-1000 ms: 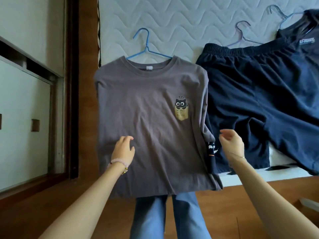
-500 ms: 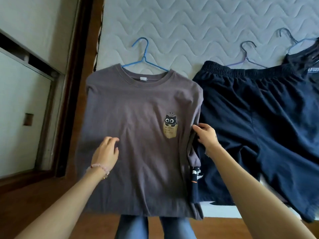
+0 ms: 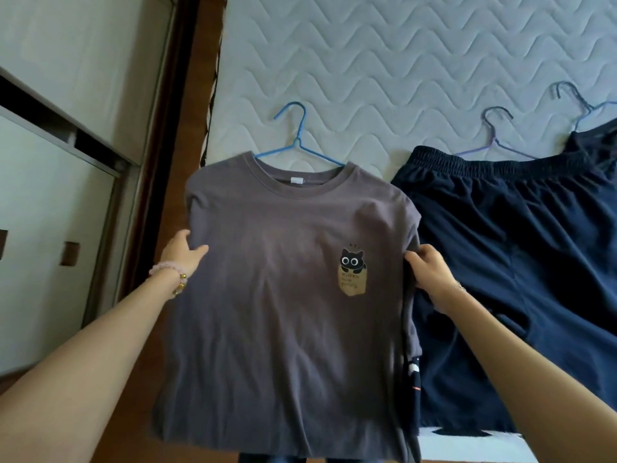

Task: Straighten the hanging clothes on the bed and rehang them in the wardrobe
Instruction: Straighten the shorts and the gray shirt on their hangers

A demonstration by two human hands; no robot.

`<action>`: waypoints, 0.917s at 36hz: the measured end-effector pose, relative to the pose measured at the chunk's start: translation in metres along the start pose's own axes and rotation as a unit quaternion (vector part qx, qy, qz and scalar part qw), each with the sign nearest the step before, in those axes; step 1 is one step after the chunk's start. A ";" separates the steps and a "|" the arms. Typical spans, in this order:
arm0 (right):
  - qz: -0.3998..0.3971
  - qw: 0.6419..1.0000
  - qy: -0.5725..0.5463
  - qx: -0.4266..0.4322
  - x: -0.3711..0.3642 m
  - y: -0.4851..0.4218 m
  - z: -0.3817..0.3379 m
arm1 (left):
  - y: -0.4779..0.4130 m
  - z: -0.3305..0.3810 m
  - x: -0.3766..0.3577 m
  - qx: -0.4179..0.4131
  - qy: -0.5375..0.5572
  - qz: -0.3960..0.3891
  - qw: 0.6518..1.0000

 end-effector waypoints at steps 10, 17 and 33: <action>0.036 0.997 0.071 0.023 0.060 0.009 -0.035 | -0.023 -0.009 0.013 0.028 0.069 0.051 0.996; 0.105 0.981 0.155 0.046 0.071 0.009 -0.052 | -0.025 -0.011 0.018 0.020 0.083 0.058 0.995; -0.023 0.963 -0.240 -0.120 0.024 -0.023 -0.036 | -0.033 -0.014 0.015 -0.002 0.171 0.010 0.985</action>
Point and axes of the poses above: each hand's wrist, its own y-axis away from the middle knuckle, its own x-axis out of the back of the hand, z = x × y, the point moved 3 cm from there along -y, towards the middle knuckle, and after that the axes turned 13 degrees about -z, right-handed, at the moved point
